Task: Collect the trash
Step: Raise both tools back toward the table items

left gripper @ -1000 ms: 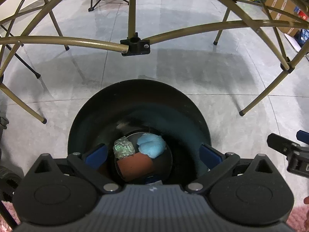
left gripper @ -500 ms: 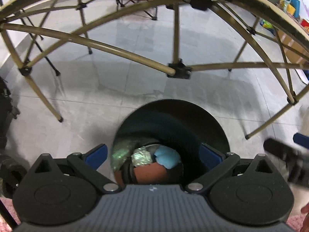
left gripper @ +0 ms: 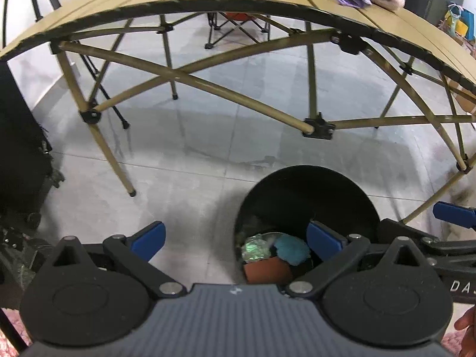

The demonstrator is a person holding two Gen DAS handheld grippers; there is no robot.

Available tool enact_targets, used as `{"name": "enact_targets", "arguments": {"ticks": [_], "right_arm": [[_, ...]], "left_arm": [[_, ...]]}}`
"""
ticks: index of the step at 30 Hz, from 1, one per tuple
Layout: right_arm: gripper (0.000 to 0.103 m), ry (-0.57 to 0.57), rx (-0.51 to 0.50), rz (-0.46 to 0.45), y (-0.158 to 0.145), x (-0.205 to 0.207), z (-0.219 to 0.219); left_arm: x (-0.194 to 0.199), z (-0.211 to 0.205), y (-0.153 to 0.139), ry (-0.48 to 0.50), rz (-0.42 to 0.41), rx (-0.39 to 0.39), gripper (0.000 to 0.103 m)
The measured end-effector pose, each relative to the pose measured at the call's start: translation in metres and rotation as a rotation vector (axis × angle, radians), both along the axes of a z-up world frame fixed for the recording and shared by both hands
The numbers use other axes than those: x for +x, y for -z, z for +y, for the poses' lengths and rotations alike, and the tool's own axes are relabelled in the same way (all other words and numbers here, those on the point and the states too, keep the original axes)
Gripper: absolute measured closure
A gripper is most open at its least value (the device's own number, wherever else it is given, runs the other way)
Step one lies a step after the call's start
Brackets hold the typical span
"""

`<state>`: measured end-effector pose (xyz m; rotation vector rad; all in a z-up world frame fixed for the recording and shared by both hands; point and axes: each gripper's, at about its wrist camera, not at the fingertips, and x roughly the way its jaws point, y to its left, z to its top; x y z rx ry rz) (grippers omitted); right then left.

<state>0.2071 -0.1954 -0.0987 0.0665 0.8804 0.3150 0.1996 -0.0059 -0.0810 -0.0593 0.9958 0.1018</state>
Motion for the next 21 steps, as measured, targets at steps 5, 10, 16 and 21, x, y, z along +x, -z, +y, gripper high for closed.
{"name": "enact_targets", "arguments": {"ticks": [5, 10, 16, 21], "right_arm": [[0.0, -0.03, -0.004, -0.009, -0.009, -0.002, 0.017], [0.0, -0.065, -0.003, -0.048, -0.028, 0.005, 0.036], [0.0, -0.117, -0.011, -0.122, -0.059, 0.013, 0.063], [0.0, -0.134, -0.015, -0.173, -0.082, 0.021, 0.076]], "left_arm": [[-0.009, 0.023, -0.01, -0.045, -0.019, 0.009, 0.0], [-0.017, 0.051, -0.028, -0.105, -0.056, 0.011, 0.0], [-0.019, 0.077, -0.05, -0.162, -0.095, 0.005, 0.0], [-0.016, 0.093, -0.072, -0.182, -0.14, 0.004, 0.0]]}}
